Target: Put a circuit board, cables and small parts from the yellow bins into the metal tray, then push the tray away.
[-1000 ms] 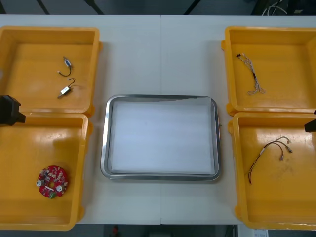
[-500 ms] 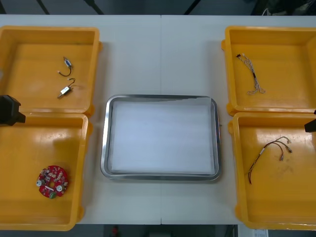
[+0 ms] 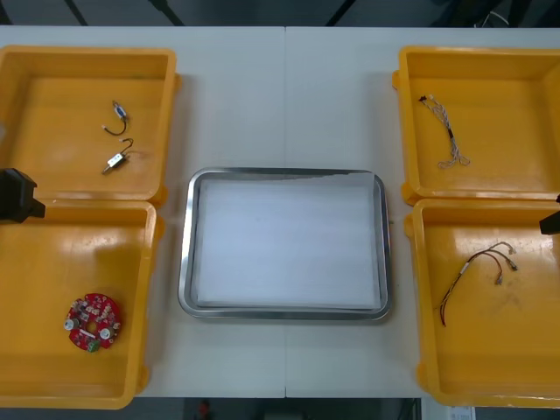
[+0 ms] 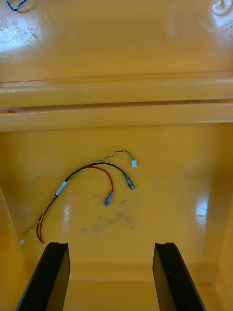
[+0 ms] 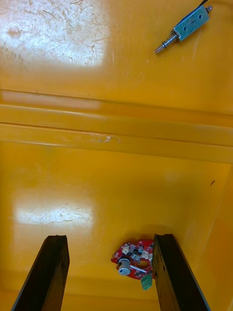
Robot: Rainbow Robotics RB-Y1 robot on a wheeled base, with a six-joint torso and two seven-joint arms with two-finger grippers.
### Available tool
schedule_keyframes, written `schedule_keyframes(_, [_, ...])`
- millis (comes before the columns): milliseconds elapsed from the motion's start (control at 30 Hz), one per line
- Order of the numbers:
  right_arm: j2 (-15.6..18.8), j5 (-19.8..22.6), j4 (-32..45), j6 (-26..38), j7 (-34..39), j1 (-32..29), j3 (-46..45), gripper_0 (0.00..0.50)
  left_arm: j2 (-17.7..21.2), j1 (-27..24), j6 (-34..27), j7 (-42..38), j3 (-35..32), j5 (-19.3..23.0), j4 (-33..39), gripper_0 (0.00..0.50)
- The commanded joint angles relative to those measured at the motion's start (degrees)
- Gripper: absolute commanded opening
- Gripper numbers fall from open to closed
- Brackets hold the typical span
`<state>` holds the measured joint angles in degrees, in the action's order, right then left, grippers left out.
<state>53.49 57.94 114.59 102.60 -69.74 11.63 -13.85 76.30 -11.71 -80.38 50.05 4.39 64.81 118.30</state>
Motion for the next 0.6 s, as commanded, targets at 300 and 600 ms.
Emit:
schedule_keyframes(300, [1.4,0.4,1.6,-0.5,0.2,-0.6,0.8,0.5,2.7,0.5,0.5,3.5,-1.5,0.4,0.4,0.5])
schedule_keyframes(600, [1.4,0.4,1.6,-0.5,0.2,-0.6,0.8,0.5,2.7,0.5,0.5,3.5,-1.5,0.4,0.4,0.5])
